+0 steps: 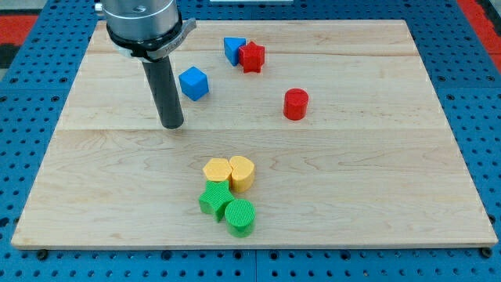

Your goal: Slide the red circle slightly up

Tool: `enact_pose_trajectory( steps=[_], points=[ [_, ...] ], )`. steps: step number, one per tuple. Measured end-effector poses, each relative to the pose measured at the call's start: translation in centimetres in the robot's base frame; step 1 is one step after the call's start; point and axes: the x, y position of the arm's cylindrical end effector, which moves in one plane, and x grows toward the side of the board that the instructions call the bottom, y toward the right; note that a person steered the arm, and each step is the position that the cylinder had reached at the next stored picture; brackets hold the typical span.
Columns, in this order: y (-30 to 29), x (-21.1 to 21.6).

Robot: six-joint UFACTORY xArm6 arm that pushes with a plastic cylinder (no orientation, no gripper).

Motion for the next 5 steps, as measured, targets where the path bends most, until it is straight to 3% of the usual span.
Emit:
enact_pose_trajectory(
  steps=[3, 5],
  points=[
    [1.6, 0.6],
    [8.6, 3.8]
  ],
)
